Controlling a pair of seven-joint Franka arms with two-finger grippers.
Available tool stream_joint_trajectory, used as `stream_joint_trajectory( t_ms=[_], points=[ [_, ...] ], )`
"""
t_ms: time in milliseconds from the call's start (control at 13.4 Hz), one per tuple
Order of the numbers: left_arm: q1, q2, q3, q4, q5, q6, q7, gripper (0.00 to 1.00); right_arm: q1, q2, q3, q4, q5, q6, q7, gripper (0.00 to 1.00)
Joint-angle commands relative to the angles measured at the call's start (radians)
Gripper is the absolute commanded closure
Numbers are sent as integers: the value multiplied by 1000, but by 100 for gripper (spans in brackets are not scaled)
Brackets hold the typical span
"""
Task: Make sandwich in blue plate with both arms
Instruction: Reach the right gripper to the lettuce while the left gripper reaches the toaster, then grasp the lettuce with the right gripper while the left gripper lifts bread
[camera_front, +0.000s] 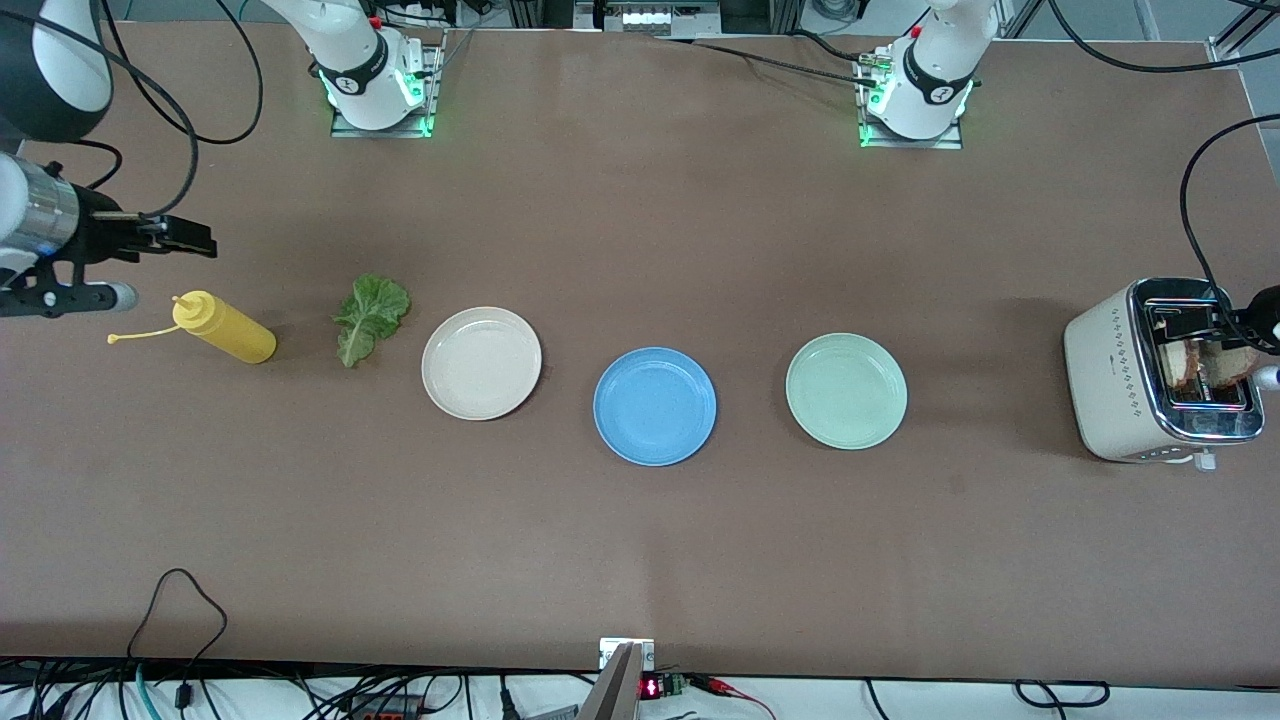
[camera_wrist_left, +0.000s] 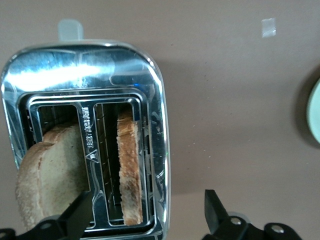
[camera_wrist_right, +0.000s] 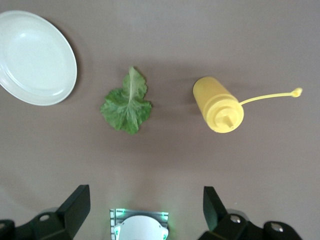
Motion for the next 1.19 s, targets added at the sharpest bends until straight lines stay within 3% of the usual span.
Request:
stream_joint_trajectory(
  t_ms=[0,298,372,521,595,818,1116],
  points=[
    [16,24,-5,2,19,8,10,24,5,14,-1,-56,11,29,11,0],
    [23,59,-4,2,19,8,-6,52,67,2,1,-272,-1,304,73,0],
    [23,63,-4,4,19,8,-21,61,69,4,1,-335,-1,392,96,0],
    [24,64,-2,4,20,5,-24,91,81,7,1,-459,-1,599,104,0],
    [23,60,-2,10,20,1,-21,99,83,16,1,-502,-1,685,103,0],
    [23,47,-4,37,25,-35,-12,100,87,85,1,-540,-1,843,104,0],
    [-2,41,-36,299,22,-350,29,100,83,188,1,-541,-1,972,106,0]
  ],
)
